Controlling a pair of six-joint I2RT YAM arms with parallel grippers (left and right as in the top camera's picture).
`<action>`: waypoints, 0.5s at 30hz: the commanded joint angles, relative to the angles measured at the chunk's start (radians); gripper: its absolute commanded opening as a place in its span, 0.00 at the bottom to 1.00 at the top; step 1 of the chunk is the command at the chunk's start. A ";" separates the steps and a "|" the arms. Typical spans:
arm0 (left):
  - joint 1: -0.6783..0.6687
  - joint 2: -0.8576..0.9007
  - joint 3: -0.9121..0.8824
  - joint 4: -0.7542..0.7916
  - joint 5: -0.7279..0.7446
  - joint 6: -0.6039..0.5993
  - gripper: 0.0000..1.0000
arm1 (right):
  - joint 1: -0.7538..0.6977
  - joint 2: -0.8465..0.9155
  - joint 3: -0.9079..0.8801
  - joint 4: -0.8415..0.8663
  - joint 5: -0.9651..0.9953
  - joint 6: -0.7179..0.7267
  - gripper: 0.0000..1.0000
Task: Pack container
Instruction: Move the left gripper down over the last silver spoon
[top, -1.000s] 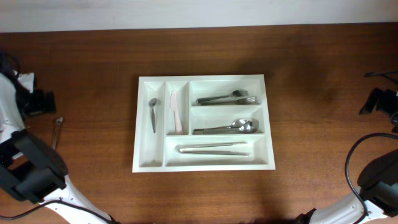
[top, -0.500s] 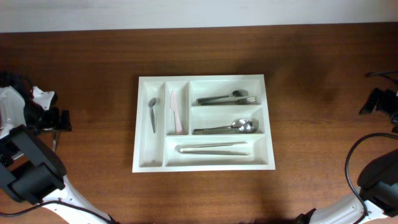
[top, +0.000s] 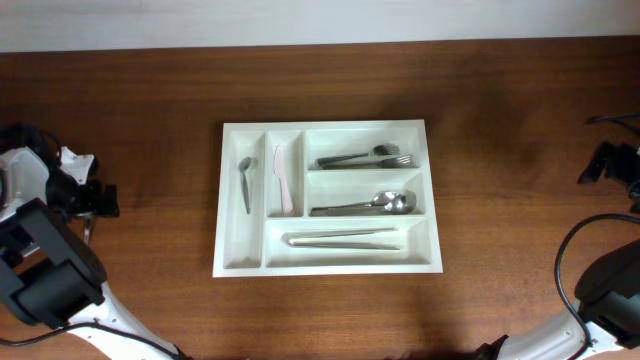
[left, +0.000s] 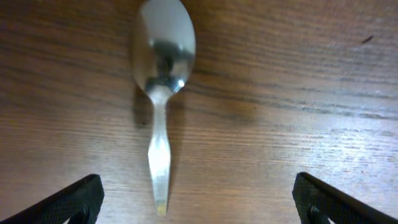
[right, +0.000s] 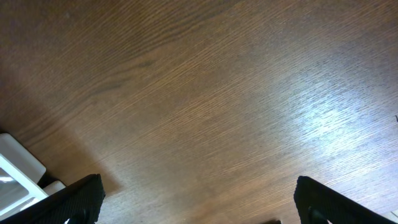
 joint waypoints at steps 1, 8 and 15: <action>0.005 0.001 -0.017 0.005 0.000 0.009 0.99 | -0.005 -0.016 -0.003 0.001 -0.006 0.011 0.99; 0.005 0.002 -0.019 0.032 0.000 0.009 0.99 | -0.005 -0.016 -0.003 0.001 -0.006 0.011 0.99; 0.005 0.003 -0.019 0.055 0.005 0.008 0.99 | -0.005 -0.016 -0.003 0.001 -0.006 0.011 0.99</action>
